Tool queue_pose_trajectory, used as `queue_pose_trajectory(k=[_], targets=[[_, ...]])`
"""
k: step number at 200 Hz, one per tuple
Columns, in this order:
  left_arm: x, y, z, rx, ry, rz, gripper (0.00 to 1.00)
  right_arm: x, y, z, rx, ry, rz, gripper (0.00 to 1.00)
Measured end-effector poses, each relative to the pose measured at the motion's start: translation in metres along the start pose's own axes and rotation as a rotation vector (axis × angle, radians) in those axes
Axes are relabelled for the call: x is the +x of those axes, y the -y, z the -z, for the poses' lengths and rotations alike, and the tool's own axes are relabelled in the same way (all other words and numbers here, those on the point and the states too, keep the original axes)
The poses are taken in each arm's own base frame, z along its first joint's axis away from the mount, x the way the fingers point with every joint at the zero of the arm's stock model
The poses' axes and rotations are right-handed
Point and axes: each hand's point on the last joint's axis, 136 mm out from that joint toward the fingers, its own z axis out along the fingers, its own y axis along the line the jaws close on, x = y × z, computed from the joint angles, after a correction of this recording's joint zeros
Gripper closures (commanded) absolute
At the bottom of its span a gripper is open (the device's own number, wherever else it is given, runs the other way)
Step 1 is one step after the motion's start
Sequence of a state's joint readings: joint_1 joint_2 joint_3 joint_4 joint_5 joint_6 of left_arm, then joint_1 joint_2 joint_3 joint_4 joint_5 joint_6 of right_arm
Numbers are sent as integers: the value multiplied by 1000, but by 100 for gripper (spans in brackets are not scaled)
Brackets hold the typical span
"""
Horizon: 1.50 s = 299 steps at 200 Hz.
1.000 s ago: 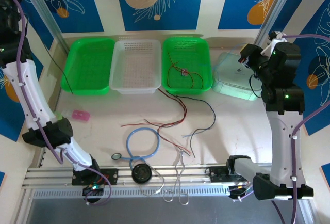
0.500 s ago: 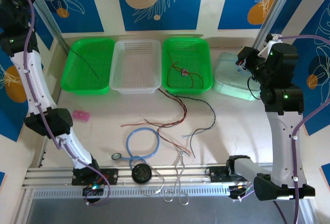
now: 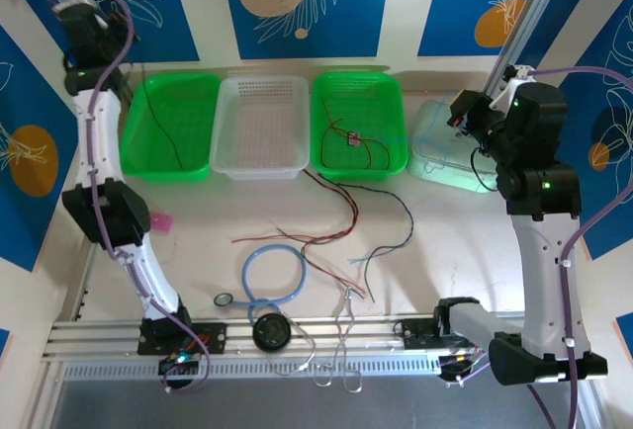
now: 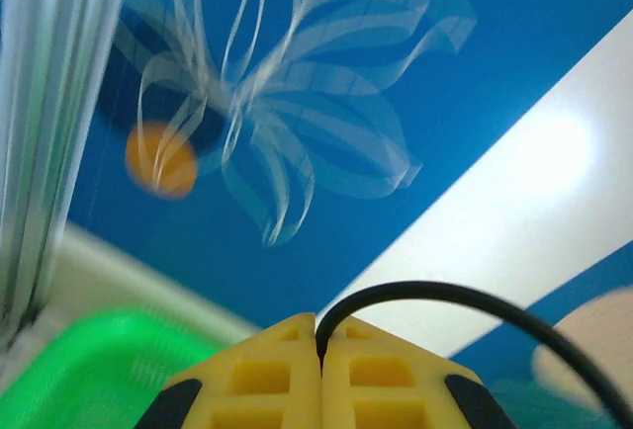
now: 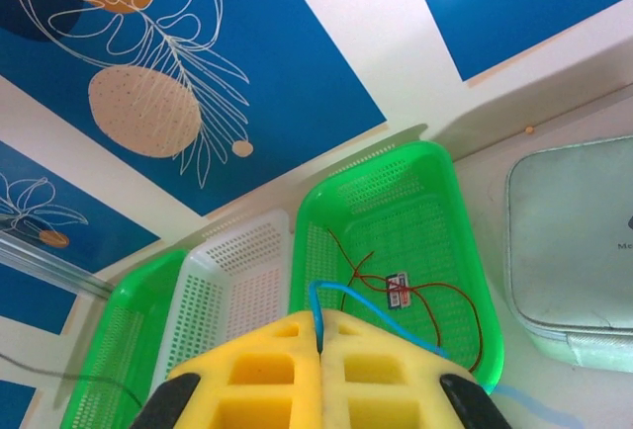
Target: Untangle the cables
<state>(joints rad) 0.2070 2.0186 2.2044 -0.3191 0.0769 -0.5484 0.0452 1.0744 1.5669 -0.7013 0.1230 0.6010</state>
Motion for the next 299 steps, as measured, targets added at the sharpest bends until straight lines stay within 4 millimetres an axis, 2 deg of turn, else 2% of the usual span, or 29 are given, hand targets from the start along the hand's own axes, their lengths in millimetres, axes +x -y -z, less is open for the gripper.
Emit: queue_pose_trajectory(k=[29, 50, 61, 64, 69, 72, 76, 101, 120, 141, 153, 173, 192, 207, 211, 225, 232, 243, 257, 270, 286, 299], targets=[[126, -48, -42, -137, -324, 3, 100, 3, -3, -1, -8, -11, 1, 100], [207, -78, -49, -226, -543, 3, 100, 4, -3, -3, -7, -16, 1, 100], [237, -90, -45, -265, -627, 6, 100, 5, -2, -5, -6, -19, 0, 100], [244, -92, -43, -274, -649, 8, 96, 5, -2, -6, -5, -22, 0, 100], [255, -96, -41, -286, -682, 12, 80, 6, -2, -7, -6, -24, 0, 100], [259, -97, -39, -291, -696, 14, 70, 6, -3, -7, -6, -26, 1, 100], [264, -98, -37, -295, -717, 17, 62, 7, -3, -8, -7, -30, 0, 100], [278, -95, -31, -287, -784, 51, 29, 11, -6, -12, -19, -48, -3, 100], [270, -87, -30, -268, -785, 68, 14, 14, -9, -14, -31, -60, -1, 100], [251, -72, -29, -229, -743, 55, 8, 17, -13, -15, -42, -70, 2, 100], [237, -58, -23, -199, -715, 33, 6, 18, -15, -16, -49, -75, 1, 100], [201, -26, -8, -124, -642, -28, 7, 22, -19, -18, -62, -88, -1, 100], [169, 29, 18, 17, -546, -204, 7, 26, -26, -23, -81, -101, 1, 100], [166, 86, 52, 164, -483, -392, 7, 29, -31, -28, -96, -114, 3, 100], [170, 105, 65, 219, -469, -451, 7, 31, -33, -29, -98, -120, 4, 100], [190, 153, 106, 393, -436, -615, 7, 37, -37, -34, -109, -138, 9, 100], [209, 179, 130, 513, -422, -704, 7, 39, -39, -35, -114, -145, 10, 100], [239, 201, 161, 667, -411, -805, 6, 43, -43, -39, -121, -159, 13, 100], [277, 213, 190, 828, -404, -908, 5, 49, -47, -42, -130, -177, 14, 100], [307, 215, 204, 936, -412, -971, 6, 54, -51, -45, -139, -192, 16, 100], [332, 218, 213, 1032, -429, -1026, 6, 60, -58, -47, -156, -211, 18, 100], [344, 225, 220, 1100, -417, -1066, 6, 65, -63, -49, -170, -227, 21, 100]])
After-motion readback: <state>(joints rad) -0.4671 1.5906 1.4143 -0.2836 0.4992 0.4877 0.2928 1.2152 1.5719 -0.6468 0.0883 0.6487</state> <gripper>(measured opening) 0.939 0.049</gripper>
